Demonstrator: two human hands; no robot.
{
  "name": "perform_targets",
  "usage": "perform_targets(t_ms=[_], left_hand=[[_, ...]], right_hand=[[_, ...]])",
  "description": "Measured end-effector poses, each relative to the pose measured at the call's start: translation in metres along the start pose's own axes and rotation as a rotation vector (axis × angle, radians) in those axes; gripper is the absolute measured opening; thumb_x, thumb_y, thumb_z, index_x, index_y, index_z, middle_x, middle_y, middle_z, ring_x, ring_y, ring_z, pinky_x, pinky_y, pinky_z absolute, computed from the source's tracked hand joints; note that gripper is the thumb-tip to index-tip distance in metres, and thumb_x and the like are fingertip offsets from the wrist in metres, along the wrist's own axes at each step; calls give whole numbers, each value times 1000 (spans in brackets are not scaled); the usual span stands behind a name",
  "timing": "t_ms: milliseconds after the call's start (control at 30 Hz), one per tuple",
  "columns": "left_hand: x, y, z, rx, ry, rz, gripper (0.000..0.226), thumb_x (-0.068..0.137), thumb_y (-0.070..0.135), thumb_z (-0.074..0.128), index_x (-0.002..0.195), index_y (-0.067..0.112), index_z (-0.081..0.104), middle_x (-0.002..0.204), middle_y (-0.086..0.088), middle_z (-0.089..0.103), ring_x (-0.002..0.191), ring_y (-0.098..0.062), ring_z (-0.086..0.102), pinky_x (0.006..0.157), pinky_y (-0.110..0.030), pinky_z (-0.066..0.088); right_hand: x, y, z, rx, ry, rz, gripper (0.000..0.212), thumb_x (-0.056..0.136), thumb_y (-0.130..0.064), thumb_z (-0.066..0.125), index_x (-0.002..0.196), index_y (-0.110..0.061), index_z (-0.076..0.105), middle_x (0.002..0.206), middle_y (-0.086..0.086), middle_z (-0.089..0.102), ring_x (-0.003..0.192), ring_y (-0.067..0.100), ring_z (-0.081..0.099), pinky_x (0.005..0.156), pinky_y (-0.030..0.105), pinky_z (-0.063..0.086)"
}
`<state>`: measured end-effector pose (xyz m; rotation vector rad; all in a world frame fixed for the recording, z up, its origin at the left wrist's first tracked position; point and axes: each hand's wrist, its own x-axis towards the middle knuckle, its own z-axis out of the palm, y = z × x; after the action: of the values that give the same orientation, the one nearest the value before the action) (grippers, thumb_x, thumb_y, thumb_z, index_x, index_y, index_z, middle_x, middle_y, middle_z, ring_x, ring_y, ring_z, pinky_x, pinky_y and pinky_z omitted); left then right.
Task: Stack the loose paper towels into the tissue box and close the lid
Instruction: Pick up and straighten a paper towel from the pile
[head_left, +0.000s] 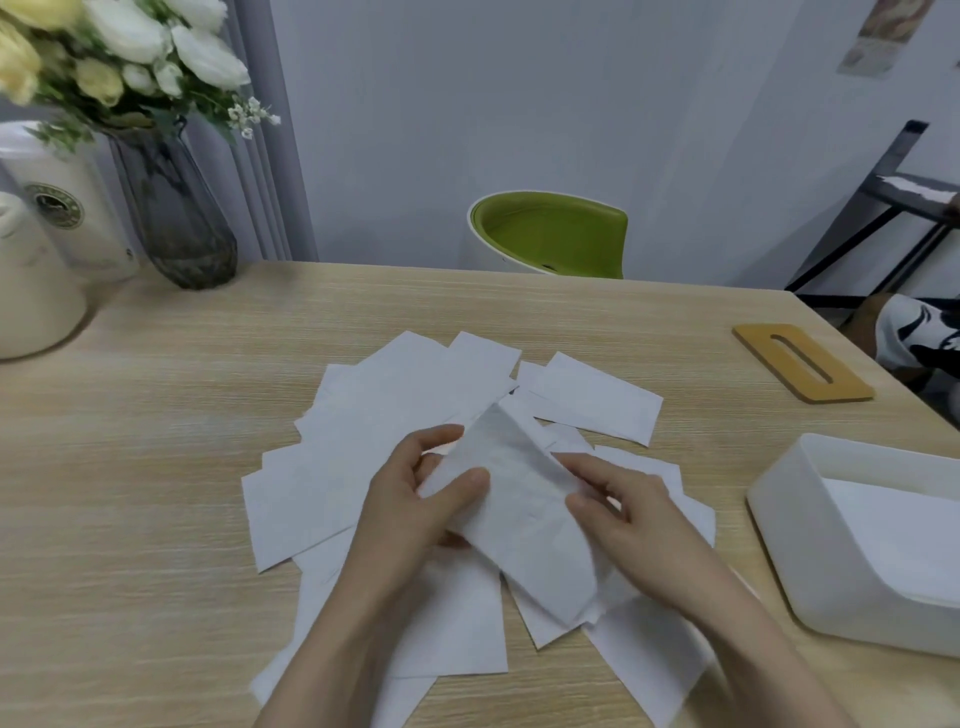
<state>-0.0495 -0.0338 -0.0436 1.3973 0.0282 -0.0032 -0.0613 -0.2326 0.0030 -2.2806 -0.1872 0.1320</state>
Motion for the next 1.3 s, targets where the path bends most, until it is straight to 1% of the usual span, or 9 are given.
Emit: perform_targets(t_ms=[133, 233, 367, 400, 533, 767, 1033, 1200, 1300], left_hand=[[5, 4, 3, 50, -171, 22, 23, 73, 24, 73, 96, 30, 75, 98, -1, 76, 92, -20, 72, 81, -31, 57], [7, 1, 15, 27, -63, 69, 16, 74, 25, 70, 89, 25, 75, 92, 0, 76, 85, -17, 72, 76, -30, 55], [9, -4, 28, -94, 52, 124, 12, 78, 22, 67, 87, 24, 74, 89, 4, 74, 81, -7, 67, 71, -19, 52], [8, -6, 31, -109, 40, 128, 12, 79, 21, 66, 89, 23, 73, 90, 5, 74, 82, -7, 67, 71, -17, 52], [4, -16, 39, -9, -40, 101, 24, 81, 26, 64, 105, 21, 68, 102, 6, 75, 94, -10, 70, 74, -19, 52], [3, -20, 44, 110, -58, 90, 21, 84, 32, 57, 99, 22, 66, 97, 9, 73, 93, -10, 67, 78, -25, 51], [-5, -24, 43, 141, -63, 136, 24, 86, 28, 52, 106, 24, 64, 101, 18, 71, 97, 2, 64, 76, -9, 45], [-12, -30, 41, 217, -33, 120, 22, 86, 31, 51, 105, 28, 63, 101, 20, 69, 98, 1, 63, 77, -14, 45], [-14, -30, 41, 290, -17, 103, 20, 86, 36, 50, 102, 30, 62, 100, 17, 68, 100, -2, 62, 84, -26, 46]], right_hand=[[2, 3, -20, 13, 152, -89, 35, 90, -15, 62, 103, -48, 66, 89, -18, 70, 84, 12, 59, 90, 24, 41], [-4, 17, -25, 303, 285, -39, 35, 84, -15, 70, 107, -41, 67, 75, -13, 64, 73, 6, 57, 69, 10, 41], [-15, 32, -18, 564, 265, 70, 27, 85, -3, 65, 108, -18, 66, 88, 14, 70, 90, 38, 62, 90, 53, 45], [-17, 34, -17, 544, 273, 67, 23, 87, -1, 62, 104, -16, 67, 93, 14, 71, 95, 39, 62, 91, 55, 44], [-23, 41, -14, 354, 323, 51, 21, 90, -2, 60, 93, -21, 68, 89, 1, 70, 91, 17, 62, 86, 38, 46], [-22, 53, -9, 249, 351, 95, 22, 92, -18, 59, 102, -37, 63, 98, -10, 70, 113, 28, 51, 100, 53, 39], [-29, 63, -4, 161, 366, 87, 7, 92, -13, 59, 91, -20, 63, 86, -6, 67, 100, 32, 53, 97, 52, 37], [-33, 61, 1, 105, 392, 100, 14, 93, -17, 58, 83, -27, 56, 80, -14, 61, 92, 27, 49, 87, 42, 33], [-34, 63, 7, 43, 359, 93, 10, 92, -33, 48, 88, -31, 56, 76, -14, 59, 86, 6, 47, 83, 30, 23]])
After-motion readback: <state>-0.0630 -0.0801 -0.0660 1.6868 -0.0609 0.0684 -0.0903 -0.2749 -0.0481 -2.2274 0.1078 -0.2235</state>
